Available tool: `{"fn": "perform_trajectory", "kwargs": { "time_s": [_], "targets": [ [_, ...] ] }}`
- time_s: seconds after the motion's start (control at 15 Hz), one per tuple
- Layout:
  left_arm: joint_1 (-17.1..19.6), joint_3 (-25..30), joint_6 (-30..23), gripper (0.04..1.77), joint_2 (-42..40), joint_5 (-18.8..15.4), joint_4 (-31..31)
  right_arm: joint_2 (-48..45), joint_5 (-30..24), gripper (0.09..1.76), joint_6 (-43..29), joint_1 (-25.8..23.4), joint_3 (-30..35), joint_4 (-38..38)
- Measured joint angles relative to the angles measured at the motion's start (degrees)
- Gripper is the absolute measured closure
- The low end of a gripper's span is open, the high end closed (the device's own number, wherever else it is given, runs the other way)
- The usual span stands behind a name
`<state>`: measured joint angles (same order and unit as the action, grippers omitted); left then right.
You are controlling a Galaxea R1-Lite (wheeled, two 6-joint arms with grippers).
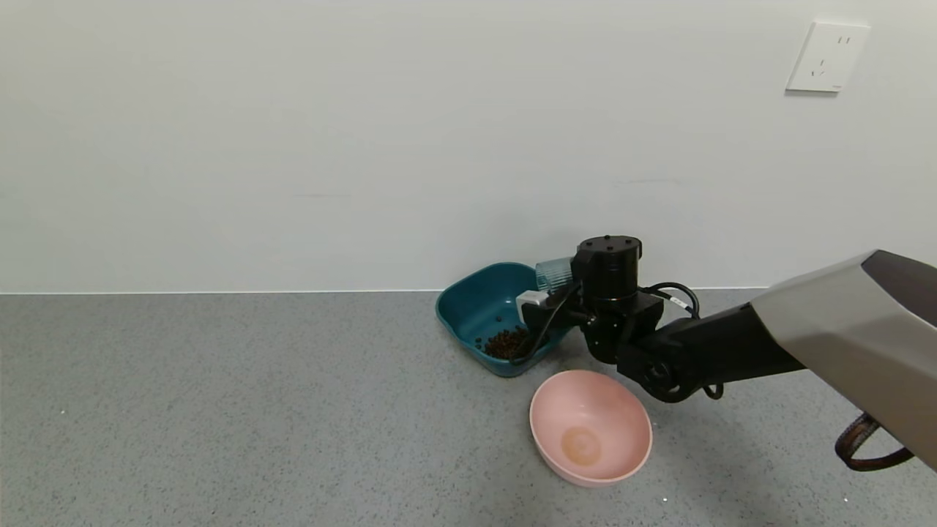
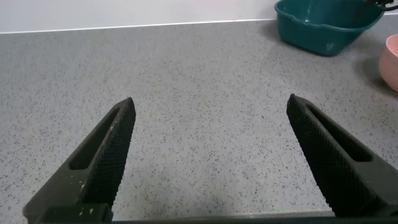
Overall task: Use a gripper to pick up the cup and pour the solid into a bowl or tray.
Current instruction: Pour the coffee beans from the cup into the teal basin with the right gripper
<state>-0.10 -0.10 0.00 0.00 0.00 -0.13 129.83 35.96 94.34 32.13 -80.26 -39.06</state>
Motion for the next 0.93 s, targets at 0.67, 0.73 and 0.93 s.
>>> {"fn": "perform_trajectory", "kwargs": {
  "time_s": [0.67,0.73,0.93],
  "targets": [
    [0.00,0.00,0.00,0.06,0.00,0.00,0.00,-0.04,-0.07,0.48,-0.09,-0.24,1.68,-3.57],
    [0.00,0.00,0.00,0.06,0.00,0.00,0.00,-0.06,-0.13,0.48,-0.09,-0.35,1.93,-3.96],
    [0.00,0.00,0.00,0.06,0.00,-0.02,0.02,-0.21,-0.16,0.48,-0.51,-0.74,2.15,-4.29]
  ]
}}
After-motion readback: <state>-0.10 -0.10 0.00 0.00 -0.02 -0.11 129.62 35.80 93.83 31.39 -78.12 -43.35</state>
